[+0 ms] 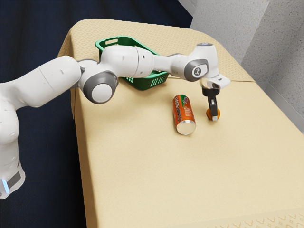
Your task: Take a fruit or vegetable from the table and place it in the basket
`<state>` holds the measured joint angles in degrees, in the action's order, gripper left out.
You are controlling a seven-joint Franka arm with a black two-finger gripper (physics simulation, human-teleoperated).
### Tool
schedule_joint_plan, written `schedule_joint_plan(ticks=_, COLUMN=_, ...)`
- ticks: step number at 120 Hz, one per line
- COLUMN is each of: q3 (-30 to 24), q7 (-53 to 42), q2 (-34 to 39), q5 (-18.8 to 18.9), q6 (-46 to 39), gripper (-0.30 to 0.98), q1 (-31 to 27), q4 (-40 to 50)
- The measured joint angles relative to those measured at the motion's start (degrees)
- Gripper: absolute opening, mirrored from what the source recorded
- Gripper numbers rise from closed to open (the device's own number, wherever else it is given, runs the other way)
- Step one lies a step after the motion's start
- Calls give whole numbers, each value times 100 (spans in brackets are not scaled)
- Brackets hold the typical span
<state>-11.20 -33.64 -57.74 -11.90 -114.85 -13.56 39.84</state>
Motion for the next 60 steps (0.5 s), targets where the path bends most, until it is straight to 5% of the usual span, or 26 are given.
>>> schedule_joint_plan(ticks=22, q3=1147, q7=136, q2=1569, q5=239, q6=182, gripper=32, q1=911, q4=752)
schedule_joint_plan(ticks=37, q3=2975, q7=429, q2=3421, q5=574, q6=783, gripper=33, q1=2075, q4=2560)
schedule_joint_plan(ticks=60, q3=4767, q7=785, q2=3975, q5=709, q6=1300, gripper=32, q1=2518, q4=3556)
